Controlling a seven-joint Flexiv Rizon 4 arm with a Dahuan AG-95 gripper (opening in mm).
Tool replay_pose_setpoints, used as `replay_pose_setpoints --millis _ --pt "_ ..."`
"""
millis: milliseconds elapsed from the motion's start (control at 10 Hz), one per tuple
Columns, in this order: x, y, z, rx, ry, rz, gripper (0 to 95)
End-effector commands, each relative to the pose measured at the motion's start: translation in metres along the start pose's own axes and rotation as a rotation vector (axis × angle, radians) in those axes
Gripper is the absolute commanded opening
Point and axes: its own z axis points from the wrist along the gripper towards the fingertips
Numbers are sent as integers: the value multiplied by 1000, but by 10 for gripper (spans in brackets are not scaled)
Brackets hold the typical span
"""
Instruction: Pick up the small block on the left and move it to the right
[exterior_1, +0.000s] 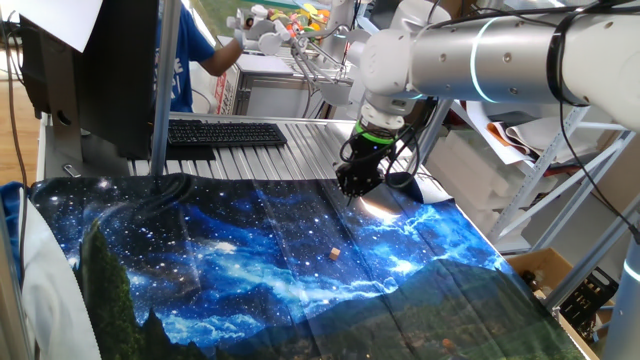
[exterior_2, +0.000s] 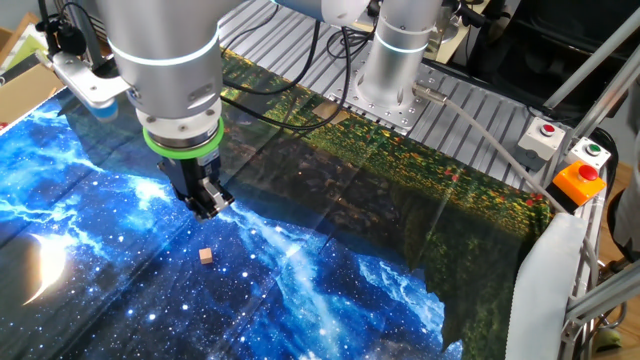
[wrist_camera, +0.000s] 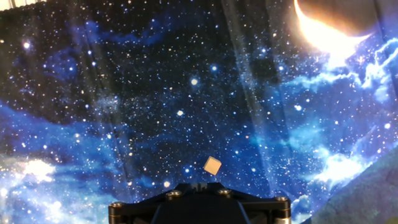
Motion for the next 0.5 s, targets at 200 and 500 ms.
replay_pose_setpoints --millis 200,500 --pt "-1 1 0 -4 2 4 0" --pt "-1 1 0 -14 3 -5 0"
